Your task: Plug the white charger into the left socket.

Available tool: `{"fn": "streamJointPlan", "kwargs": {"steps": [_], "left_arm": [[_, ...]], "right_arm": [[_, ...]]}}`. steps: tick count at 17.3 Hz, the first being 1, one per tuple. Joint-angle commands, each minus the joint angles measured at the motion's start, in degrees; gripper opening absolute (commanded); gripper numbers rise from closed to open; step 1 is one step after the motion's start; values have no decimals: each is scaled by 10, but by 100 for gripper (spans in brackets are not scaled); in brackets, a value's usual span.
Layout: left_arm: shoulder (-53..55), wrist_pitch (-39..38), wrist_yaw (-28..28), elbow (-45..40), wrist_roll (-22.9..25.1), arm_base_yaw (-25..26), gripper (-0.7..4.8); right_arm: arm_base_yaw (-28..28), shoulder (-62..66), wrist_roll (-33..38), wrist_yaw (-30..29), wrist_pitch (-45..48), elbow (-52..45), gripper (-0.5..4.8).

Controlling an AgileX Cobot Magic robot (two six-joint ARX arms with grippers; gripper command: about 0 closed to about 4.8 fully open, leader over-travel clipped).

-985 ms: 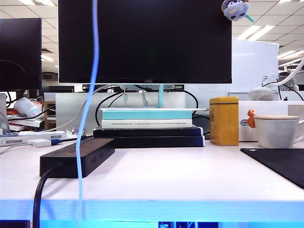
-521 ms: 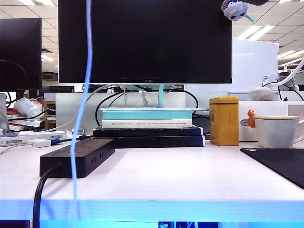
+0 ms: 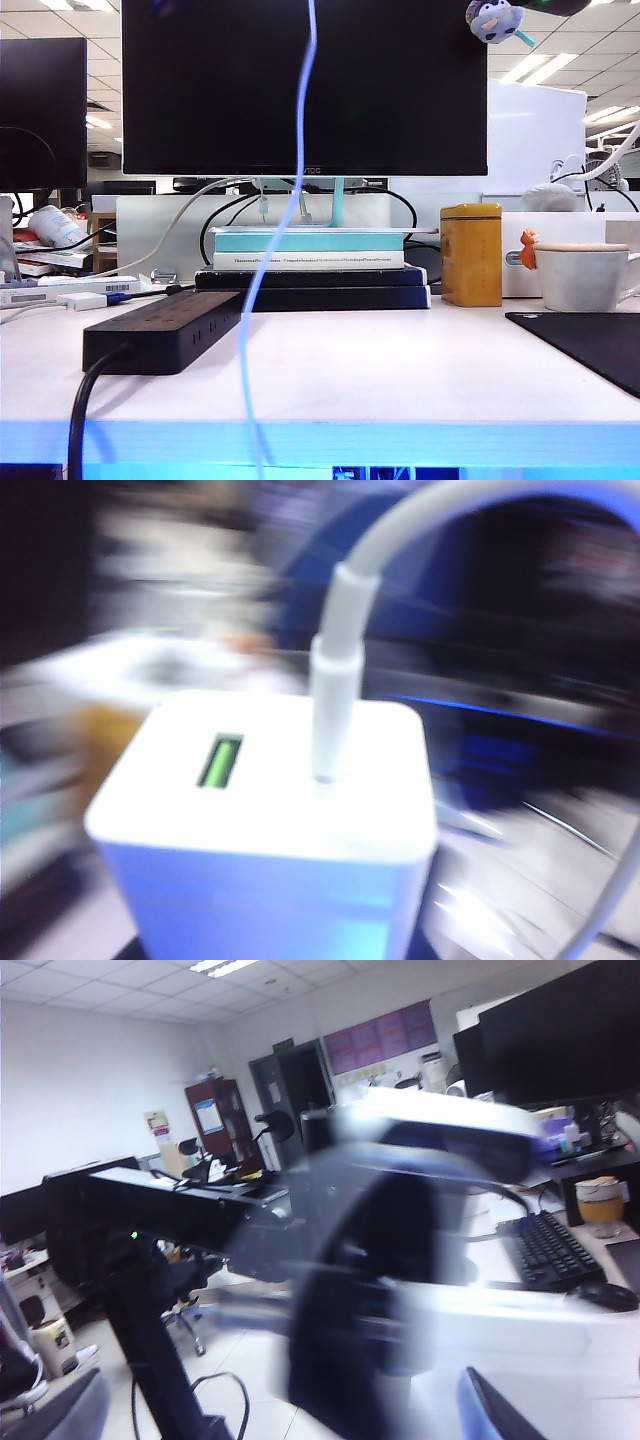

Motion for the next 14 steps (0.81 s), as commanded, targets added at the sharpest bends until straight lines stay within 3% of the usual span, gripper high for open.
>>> {"fn": "streamJointPlan", "kwargs": {"steps": [1,3,5,7,10,12,14], "left_arm": [[-3,-5,-96,2,4,-1,48],[-3,-5,-125,2,26,-38,48],[-3,-6,-159,2,85,-73,48],[-3,-13,-276,2,134,-113,48],[-3,-17,-395,2,150,-115,48],[-3,-16,-497,2,156,-115,48],[-3,-17,-527,2,156,-115,48]], "right_arm": [[2,-3,-43,31,-60,2,479],[3,-3,-73,80,-115,2,479],[12,-3,-115,113,-163,2,479],[14,-3,-134,115,-177,3,479],[10,-3,-165,125,-193,3,479],[4,-3,-203,179,-213,3,479],[5,-3,-269,251,-260,3,479]]}}
